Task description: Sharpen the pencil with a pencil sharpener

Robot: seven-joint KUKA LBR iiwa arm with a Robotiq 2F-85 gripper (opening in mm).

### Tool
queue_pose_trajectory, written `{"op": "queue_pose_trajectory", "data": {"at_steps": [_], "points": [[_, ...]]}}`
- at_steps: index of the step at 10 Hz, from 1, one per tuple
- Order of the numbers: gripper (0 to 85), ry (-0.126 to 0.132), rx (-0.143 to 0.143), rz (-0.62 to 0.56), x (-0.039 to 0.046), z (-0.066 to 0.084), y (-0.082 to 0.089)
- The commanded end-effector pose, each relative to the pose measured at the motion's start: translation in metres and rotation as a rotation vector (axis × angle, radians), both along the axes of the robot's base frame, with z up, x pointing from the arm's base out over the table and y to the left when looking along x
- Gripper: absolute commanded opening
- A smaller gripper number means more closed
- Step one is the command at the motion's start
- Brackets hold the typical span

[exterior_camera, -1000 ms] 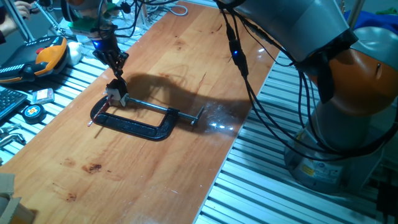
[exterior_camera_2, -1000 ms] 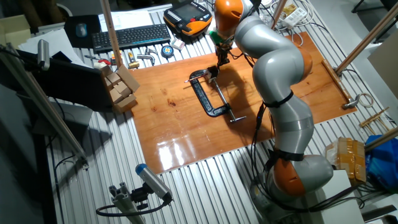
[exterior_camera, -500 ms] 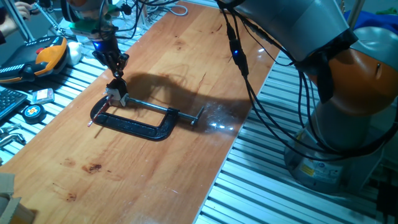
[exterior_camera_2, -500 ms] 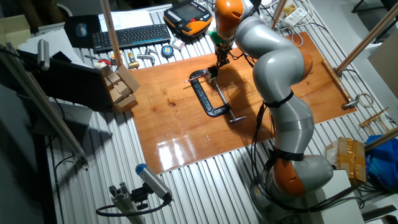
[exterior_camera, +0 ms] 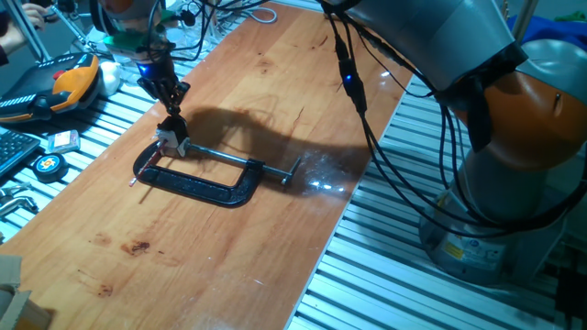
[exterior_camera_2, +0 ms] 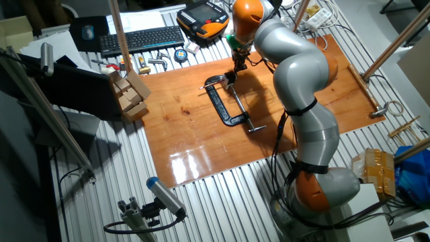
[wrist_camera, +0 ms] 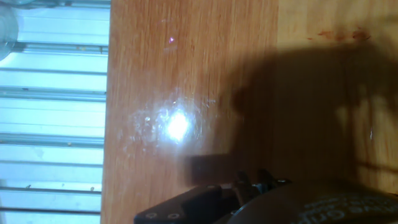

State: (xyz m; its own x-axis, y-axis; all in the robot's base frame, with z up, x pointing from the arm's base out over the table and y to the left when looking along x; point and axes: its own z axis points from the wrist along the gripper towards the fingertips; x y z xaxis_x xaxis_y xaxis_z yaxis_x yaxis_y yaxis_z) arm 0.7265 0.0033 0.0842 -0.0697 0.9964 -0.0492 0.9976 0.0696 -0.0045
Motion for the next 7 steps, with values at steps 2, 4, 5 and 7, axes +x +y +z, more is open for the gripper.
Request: {"op": "queue_pose_trajectory", "data": {"at_steps": [2, 4, 5, 7], "points": [[17.0, -0.008, 0.0, 0.0, 0.0014, 0.0003, 0.0008], [34.0, -0.008, 0.005, 0.003, 0.0025, 0.0005, 0.0012], [34.0, -0.007, 0.006, 0.005, 0.003, -0.0004, 0.0012], [34.0, -0.015, 0.011, 0.011, 0.0046, -0.0048, 0.0001]]}}
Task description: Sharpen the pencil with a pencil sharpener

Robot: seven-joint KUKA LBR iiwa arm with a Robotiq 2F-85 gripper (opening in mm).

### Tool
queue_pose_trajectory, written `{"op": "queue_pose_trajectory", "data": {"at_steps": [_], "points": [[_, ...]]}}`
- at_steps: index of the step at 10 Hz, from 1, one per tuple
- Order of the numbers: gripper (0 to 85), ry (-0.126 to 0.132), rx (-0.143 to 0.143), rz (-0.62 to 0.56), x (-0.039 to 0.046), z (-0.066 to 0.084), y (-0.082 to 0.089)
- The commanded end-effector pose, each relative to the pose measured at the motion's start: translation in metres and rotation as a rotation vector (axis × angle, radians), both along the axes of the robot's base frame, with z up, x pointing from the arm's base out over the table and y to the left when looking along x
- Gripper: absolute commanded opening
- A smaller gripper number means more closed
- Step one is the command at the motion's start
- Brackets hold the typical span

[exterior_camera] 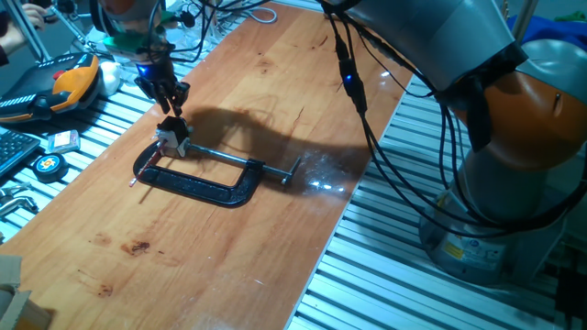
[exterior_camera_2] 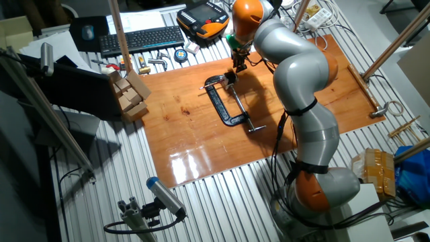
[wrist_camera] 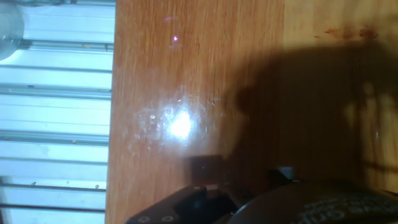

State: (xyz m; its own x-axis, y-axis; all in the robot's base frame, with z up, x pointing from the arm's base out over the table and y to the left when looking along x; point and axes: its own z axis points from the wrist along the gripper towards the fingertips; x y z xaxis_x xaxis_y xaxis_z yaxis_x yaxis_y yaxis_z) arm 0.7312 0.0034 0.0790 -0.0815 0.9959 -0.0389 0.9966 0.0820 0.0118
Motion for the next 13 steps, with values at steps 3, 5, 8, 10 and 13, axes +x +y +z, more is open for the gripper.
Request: {"op": "queue_pose_trajectory", "data": {"at_steps": [3, 5, 8, 10, 13], "points": [[34.0, -0.002, 0.009, 0.01, -0.0043, -0.005, -0.003], [34.0, -0.001, 0.016, 0.011, -0.0105, -0.007, -0.004], [34.0, -0.001, 0.022, 0.005, -0.0191, -0.016, -0.004], [34.0, 0.002, 0.029, 0.002, -0.0219, -0.019, -0.005], [34.0, -0.001, 0.041, 0.005, -0.0232, -0.027, -0.006]]}}
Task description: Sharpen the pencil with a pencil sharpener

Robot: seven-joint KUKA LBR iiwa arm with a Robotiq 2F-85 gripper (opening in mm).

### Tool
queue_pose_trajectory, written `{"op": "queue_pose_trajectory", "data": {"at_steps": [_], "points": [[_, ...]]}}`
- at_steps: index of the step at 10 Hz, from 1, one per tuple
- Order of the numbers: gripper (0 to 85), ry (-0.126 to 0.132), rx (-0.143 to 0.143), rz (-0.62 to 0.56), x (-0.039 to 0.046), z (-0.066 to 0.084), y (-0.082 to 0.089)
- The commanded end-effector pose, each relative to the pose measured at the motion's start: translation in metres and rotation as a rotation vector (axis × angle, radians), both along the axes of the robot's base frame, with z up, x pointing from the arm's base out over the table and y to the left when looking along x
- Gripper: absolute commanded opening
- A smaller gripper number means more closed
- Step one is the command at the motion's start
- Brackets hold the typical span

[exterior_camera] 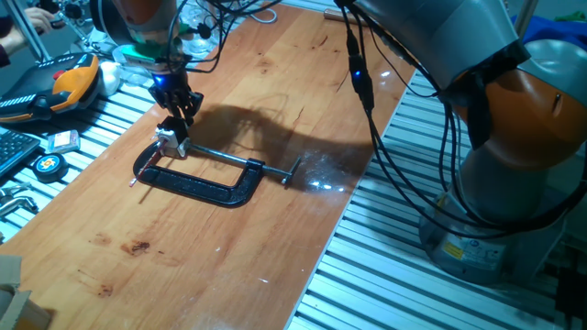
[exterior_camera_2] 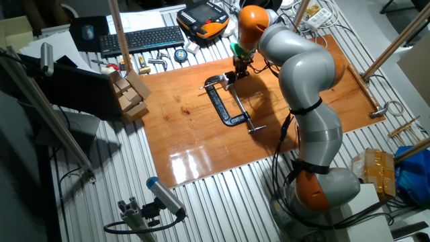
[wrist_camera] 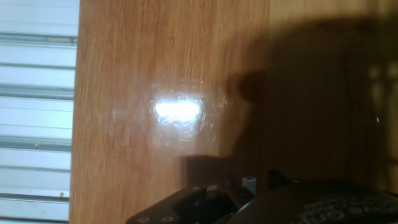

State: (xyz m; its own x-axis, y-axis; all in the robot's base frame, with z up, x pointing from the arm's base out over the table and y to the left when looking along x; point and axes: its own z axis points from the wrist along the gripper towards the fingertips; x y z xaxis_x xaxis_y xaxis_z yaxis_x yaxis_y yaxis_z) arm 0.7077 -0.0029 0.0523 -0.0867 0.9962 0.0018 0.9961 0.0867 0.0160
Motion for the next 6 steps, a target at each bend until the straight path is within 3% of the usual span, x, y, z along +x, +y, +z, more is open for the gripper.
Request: {"op": "queue_pose_trajectory", "data": {"at_steps": [1, 6], "points": [[34.0, 0.0, 0.0, 0.001, -0.0006, 0.0, 0.0], [34.0, -0.009, 0.001, 0.003, -0.0018, -0.011, 0.001]]}}
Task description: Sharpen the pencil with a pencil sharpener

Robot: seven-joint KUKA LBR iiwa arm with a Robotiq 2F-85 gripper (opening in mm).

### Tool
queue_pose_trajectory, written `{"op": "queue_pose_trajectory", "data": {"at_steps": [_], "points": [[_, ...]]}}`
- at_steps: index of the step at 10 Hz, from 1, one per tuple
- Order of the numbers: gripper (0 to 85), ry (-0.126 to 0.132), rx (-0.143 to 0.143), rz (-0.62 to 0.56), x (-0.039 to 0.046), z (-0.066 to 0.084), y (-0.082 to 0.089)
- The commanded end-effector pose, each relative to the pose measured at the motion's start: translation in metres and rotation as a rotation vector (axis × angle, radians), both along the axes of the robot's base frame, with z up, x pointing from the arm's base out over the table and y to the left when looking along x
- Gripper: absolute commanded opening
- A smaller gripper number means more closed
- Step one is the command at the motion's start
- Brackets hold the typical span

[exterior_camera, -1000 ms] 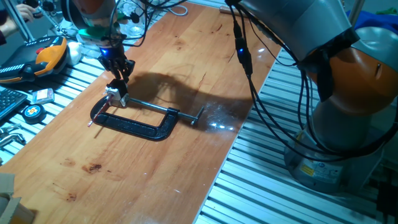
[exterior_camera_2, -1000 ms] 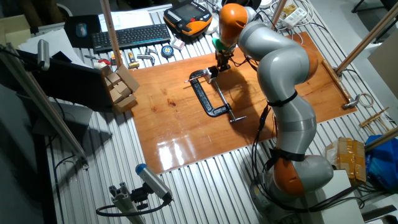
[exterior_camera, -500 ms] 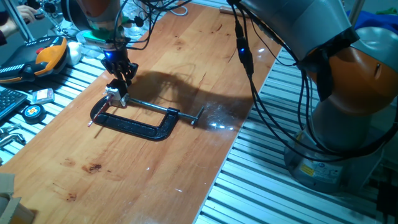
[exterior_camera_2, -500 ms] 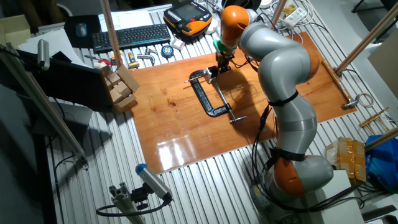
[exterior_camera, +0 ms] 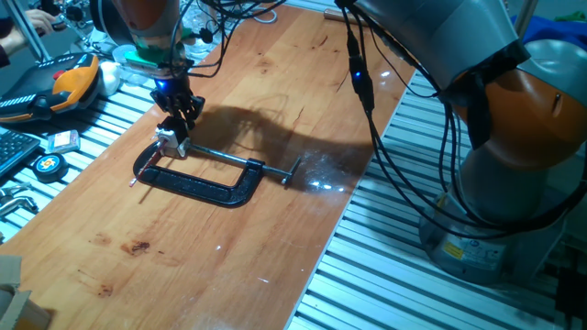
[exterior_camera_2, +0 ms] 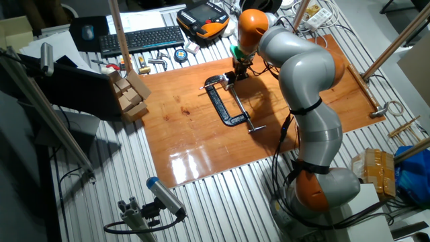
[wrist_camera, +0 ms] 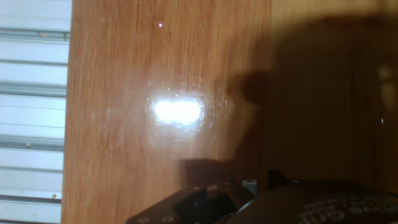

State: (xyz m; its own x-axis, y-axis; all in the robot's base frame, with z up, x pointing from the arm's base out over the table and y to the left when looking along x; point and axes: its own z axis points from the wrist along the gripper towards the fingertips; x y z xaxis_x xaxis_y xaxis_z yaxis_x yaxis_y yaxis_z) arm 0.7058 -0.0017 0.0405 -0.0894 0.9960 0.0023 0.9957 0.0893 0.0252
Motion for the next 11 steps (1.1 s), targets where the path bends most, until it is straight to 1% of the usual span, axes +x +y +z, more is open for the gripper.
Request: {"op": "queue_pose_trajectory", "data": {"at_steps": [1, 3, 5, 6, 7, 8, 9, 11], "points": [[34.0, 0.0, 0.002, 0.0, -0.0006, -0.0012, -0.0001], [34.0, 0.002, 0.011, -0.001, -0.0018, -0.004, -0.0001], [34.0, 0.005, 0.014, -0.004, -0.0042, -0.0071, 0.0003], [17.0, 0.006, 0.011, -0.009, -0.0053, -0.0068, 0.0004], [17.0, 0.009, 0.007, -0.014, -0.0065, -0.0062, 0.0002], [0.0, 0.011, 0.007, -0.02, -0.0072, -0.0054, 0.0003], [0.0, 0.011, 0.005, -0.021, -0.008, -0.0042, 0.0005], [0.0, 0.021, -0.006, -0.024, -0.0097, 0.0005, 0.0009]]}}
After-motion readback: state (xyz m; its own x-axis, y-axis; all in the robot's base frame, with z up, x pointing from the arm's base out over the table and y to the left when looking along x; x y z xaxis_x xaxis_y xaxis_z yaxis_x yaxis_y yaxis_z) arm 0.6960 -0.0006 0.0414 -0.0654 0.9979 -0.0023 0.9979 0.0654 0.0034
